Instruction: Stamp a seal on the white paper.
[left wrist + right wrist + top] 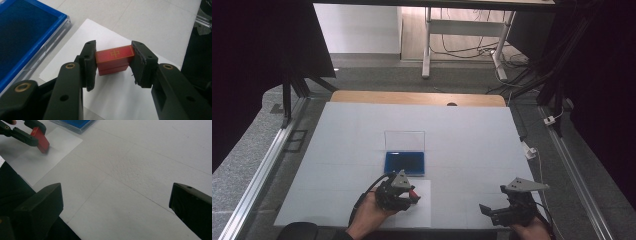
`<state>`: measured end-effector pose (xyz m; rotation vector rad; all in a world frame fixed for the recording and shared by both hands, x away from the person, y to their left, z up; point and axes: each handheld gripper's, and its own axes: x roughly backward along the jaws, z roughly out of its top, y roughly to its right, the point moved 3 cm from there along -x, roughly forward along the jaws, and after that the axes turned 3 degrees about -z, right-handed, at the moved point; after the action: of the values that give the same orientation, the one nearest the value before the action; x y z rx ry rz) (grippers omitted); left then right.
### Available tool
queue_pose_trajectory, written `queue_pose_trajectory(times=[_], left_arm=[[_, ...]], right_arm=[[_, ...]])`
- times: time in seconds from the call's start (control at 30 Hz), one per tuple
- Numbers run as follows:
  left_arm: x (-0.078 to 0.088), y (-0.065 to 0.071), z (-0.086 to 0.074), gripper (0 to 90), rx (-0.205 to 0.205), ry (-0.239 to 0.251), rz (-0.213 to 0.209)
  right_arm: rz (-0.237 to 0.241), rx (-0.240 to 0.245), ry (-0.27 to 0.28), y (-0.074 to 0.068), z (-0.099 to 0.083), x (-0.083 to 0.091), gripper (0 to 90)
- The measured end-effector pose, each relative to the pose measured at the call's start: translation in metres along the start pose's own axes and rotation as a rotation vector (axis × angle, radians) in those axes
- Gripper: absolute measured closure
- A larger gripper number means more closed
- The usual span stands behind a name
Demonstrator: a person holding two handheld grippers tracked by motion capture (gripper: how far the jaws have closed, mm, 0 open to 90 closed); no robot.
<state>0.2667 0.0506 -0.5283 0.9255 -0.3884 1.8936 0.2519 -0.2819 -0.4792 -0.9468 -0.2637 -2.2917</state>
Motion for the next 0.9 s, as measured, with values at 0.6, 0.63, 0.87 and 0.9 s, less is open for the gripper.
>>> queue_pose_trajectory(times=[0.6,0.63,0.87,0.9], left_arm=[[-0.005,0.009,-0.003,58.3,-0.025,-0.015,0.067],[-0.005,0.01,-0.003,58.3,-0.03,-0.016,0.071],[-0.006,0.011,-0.005,58.3,-0.021,0.0,0.08],[-0.006,0.01,-0.006,58.3,-0.015,0.005,0.074]], right_arm=[[0.0,0.006,-0.002,-0.001,0.0,-0.001,0.0],[0.001,0.007,-0.003,-0.001,0.0,-0.001,0.0],[0.002,0.008,-0.006,-0.001,0.0,-0.001,0.0],[0.003,0.008,-0.007,-0.001,0.0,-0.001,0.0]])
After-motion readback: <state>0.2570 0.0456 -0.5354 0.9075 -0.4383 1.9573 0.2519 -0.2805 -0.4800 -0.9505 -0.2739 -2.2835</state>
